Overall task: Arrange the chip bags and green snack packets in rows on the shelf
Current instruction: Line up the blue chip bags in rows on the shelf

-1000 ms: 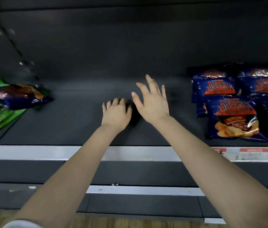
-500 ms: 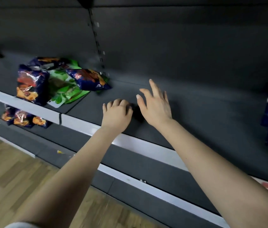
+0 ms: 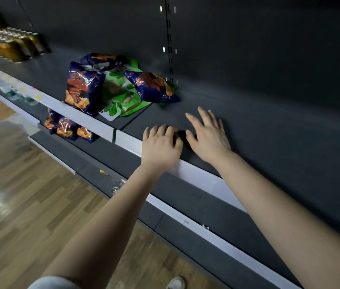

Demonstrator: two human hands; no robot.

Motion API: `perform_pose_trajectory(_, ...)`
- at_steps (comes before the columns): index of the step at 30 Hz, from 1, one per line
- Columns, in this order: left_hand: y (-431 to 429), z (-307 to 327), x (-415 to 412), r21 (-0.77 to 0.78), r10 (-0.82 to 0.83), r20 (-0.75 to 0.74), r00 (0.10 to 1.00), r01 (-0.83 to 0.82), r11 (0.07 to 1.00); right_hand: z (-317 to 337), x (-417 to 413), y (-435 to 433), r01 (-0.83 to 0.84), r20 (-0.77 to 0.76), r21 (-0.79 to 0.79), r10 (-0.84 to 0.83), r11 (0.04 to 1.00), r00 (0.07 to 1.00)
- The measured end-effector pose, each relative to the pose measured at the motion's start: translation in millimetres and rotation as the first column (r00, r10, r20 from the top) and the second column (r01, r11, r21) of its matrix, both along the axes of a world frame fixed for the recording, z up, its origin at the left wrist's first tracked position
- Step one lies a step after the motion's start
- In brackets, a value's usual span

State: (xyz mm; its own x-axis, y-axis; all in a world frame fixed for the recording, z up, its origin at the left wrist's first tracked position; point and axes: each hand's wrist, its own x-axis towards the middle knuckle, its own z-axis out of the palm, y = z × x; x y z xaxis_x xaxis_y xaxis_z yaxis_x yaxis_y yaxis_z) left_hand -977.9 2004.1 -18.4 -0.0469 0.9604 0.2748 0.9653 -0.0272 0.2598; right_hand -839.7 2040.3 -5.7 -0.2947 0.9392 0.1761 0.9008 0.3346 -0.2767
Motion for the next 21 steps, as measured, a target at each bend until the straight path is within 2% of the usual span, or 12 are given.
perform_pose_trajectory(2, 0.9, -0.5, -1.0, 0.002, -0.016, -0.019, 1.0, 0.016, 1.0, -1.4, 0.2, 0.4, 0.004, 0.024, -0.039, -0.003, 0.999, 1.0)
perform_pose_trajectory(7, 17.7, 8.3, -13.1, -0.112, -0.104, -0.024, 0.994, 0.101, 0.989, 12.5, -7.9, 11.2, 0.016, 0.028, -0.038, -0.015, 0.999, 0.999)
perform_pose_trajectory(12, 44.0, 23.1, -48.1, -0.081, -0.094, 0.014, 0.995, 0.095, 0.992, 23.4, -28.0, 29.6, 0.051, -0.011, -0.011, -0.051, 0.999, 0.999)
perform_pose_trajectory(17, 59.3, 26.4, -71.9, -0.083, -0.118, -0.024, 0.993, 0.115, 0.99, 17.2, -56.4, 37.4, 0.063, 0.008, 0.028, -0.063, 0.998, 0.998)
perform_pose_trajectory(21, 73.7, 21.2, -69.6, -0.077, -0.118, 0.032, 0.993, 0.12, 0.99, 13.8, -61.7, 40.8, 0.047, -0.012, 0.023, -0.047, 0.999, 0.999)
